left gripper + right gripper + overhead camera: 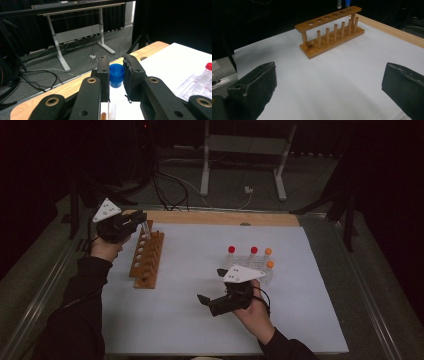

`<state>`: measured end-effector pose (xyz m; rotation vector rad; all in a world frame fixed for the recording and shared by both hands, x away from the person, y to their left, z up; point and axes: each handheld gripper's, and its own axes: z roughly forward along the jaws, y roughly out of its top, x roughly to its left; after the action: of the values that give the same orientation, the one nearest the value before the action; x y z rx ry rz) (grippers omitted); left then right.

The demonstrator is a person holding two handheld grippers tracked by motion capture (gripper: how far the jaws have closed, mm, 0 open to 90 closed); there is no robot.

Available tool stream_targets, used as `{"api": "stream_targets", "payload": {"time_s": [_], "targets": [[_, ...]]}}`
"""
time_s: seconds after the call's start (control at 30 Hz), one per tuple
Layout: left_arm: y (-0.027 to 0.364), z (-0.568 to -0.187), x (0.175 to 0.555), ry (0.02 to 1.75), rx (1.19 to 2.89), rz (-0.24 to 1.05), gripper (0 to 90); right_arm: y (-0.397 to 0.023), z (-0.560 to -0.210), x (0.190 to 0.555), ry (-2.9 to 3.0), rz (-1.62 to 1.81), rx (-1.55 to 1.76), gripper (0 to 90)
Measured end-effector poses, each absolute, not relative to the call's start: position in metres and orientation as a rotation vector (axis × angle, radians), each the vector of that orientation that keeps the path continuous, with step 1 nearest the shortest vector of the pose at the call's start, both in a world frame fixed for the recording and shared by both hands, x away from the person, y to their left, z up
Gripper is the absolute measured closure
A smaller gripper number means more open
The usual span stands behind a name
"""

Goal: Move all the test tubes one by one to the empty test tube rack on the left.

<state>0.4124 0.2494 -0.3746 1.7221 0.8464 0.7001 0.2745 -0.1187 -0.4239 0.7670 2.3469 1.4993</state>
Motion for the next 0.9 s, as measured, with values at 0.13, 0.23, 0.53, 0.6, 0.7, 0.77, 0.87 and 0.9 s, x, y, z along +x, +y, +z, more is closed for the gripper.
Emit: {"api": "stream_targets", "payload": {"time_s": [0.13,0.23,0.53,0.6,0.7,0.77,0.87,0.9], "targets": [[0.255,-0.381,0.420,0.886,1.706,0.705,77.6,-0.118,-0.425,0.275,2.350,1.500,0.763,0.0],[0.259,-0.387,0.424,0.909,1.698,0.716,77.5,-0.119,-0.425,0.274,2.351,1.501,0.765,0.0],[0.264,-0.403,0.432,0.958,1.662,0.744,77.5,-0.119,-0.426,0.274,2.355,1.504,0.767,0.0],[0.264,-0.405,0.433,0.959,1.669,0.763,77.5,-0.119,-0.426,0.274,2.354,1.503,0.766,0.0],[0.265,-0.410,0.435,0.978,1.674,0.745,77.5,-0.120,-0.426,0.275,2.356,1.507,0.768,0.0],[0.265,-0.415,0.435,0.985,1.679,0.731,77.5,-0.120,-0.426,0.275,2.357,1.509,0.772,0.0],[0.263,-0.422,0.436,0.995,1.706,0.718,77.5,-0.121,-0.425,0.275,2.354,1.509,0.772,0.0],[0.263,-0.424,0.436,0.999,1.711,0.717,77.5,-0.121,-0.425,0.275,2.355,1.511,0.773,0.0]]}}
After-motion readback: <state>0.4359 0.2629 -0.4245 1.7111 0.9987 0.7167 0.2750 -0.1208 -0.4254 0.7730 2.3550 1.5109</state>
